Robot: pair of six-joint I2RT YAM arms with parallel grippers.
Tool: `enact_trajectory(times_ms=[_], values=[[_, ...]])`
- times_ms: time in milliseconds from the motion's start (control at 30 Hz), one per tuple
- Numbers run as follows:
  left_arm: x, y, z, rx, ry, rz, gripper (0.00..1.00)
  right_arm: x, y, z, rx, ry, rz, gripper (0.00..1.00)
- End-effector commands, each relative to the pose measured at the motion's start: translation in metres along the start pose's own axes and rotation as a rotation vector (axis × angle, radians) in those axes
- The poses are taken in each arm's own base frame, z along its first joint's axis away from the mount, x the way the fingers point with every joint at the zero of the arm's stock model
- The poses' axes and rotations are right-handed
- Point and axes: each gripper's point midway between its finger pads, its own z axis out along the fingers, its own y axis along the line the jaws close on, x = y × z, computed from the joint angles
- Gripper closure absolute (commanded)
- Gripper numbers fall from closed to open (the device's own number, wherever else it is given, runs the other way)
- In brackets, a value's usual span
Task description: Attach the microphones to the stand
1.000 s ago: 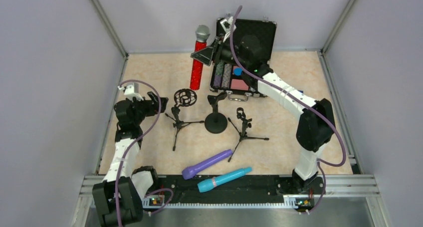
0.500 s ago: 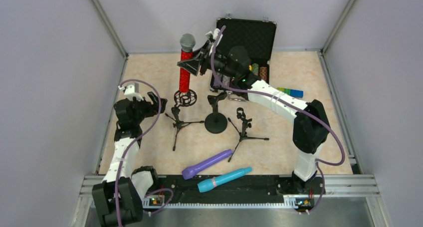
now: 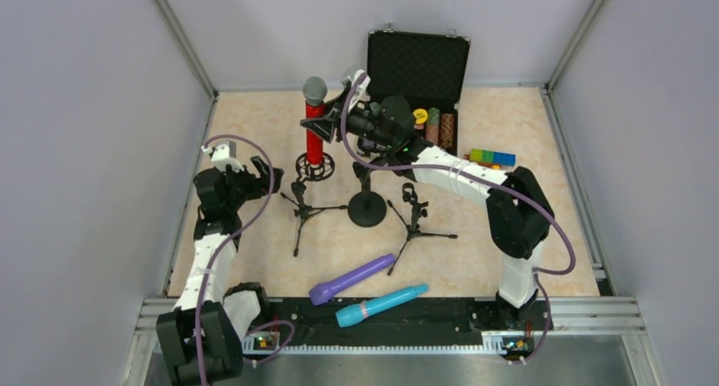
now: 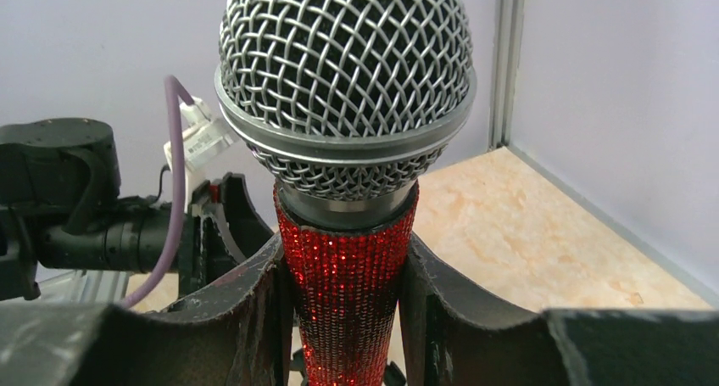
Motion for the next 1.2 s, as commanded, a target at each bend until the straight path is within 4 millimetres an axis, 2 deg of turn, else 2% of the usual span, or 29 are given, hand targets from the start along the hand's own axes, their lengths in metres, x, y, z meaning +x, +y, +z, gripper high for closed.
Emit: enact_trajectory(times_ms=[0,367,767,1167], values=[[-0.027,-0.007,-0.001,0.017,-0.068,0.047,0.03,-0.022,0.005,0.001,-0.001,-0.092,-0.076,1.0],[-0.027,-0.006,-0.001,0.014,-0.067,0.048,0.03,-0.007,0.015,-0.006,-0.041,-0.085,-0.044,1.0],[-0.027,-0.007,-0.002,0.019,-0.069,0.05,0.03,-0.006,0.038,-0.015,-0.087,-0.074,-0.073,1.0],[-0.027,-0.009,-0.002,0.027,-0.068,0.048,0.03,0.001,0.05,-0.023,-0.137,-0.074,-0.102,1.0]])
